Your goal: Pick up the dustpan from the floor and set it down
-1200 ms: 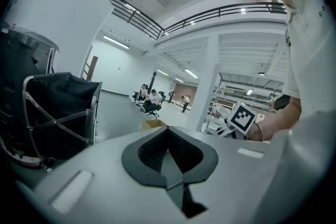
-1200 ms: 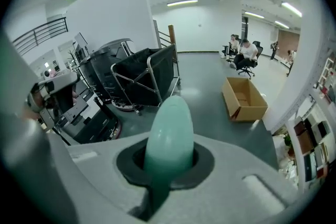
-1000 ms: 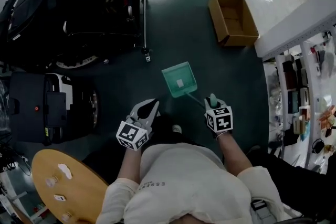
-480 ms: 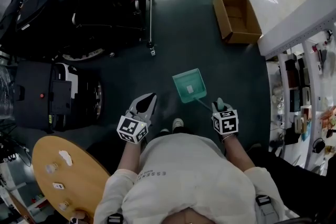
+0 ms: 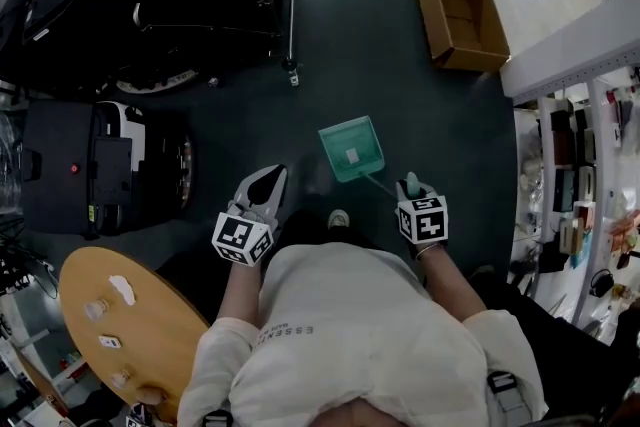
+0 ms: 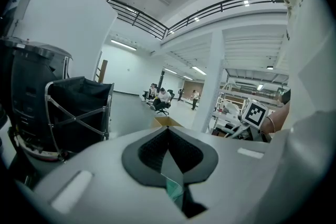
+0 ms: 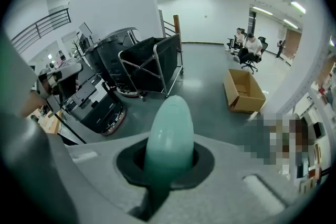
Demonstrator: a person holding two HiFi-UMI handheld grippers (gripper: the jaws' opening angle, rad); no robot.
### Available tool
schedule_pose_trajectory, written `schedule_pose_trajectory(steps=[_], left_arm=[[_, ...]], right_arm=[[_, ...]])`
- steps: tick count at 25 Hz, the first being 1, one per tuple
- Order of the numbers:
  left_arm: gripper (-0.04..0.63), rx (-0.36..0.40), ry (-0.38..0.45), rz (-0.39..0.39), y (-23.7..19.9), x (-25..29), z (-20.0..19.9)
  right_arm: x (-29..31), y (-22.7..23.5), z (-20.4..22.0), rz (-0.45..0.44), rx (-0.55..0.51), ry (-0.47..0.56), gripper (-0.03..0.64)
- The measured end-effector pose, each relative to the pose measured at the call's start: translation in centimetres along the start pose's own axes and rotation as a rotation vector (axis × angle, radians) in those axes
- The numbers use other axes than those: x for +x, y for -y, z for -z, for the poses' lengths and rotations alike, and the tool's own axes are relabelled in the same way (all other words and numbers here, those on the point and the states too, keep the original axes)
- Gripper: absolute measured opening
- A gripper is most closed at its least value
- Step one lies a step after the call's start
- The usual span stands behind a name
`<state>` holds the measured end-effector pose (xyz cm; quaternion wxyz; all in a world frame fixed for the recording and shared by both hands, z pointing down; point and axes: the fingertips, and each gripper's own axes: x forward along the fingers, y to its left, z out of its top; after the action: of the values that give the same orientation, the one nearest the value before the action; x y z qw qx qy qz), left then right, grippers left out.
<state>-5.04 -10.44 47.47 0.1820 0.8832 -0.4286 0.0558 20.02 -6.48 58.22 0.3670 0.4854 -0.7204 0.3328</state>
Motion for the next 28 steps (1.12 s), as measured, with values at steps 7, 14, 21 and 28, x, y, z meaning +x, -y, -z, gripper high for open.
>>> schedule_pose_trajectory(steps=[7,14,21,28], left_arm=[[0.017,-0.018,-0.022,-0.008,-5.4,3.0,-0.9],[0.017,-0.073,-0.025,-0.026,-13.9,8.0,-1.4],[0.017,-0.060,-0.079,-0.064,-20.6,12.8,0.5],[0.017,-0.168,-0.113,-0.079,-23.4,14.4,5.1]], right_arm=[[6.3,-1.1,-5.7,0.011,0.022,-0.022,-0.002],[15.5,-1.2,-12.1,0.043,0.093,-0.065,0.000],[27.1,-1.1,-15.5,0.059,0.085,-0.165,0.002],[34.2,0.1,-15.3,0.118,0.177,-0.201,0.003]])
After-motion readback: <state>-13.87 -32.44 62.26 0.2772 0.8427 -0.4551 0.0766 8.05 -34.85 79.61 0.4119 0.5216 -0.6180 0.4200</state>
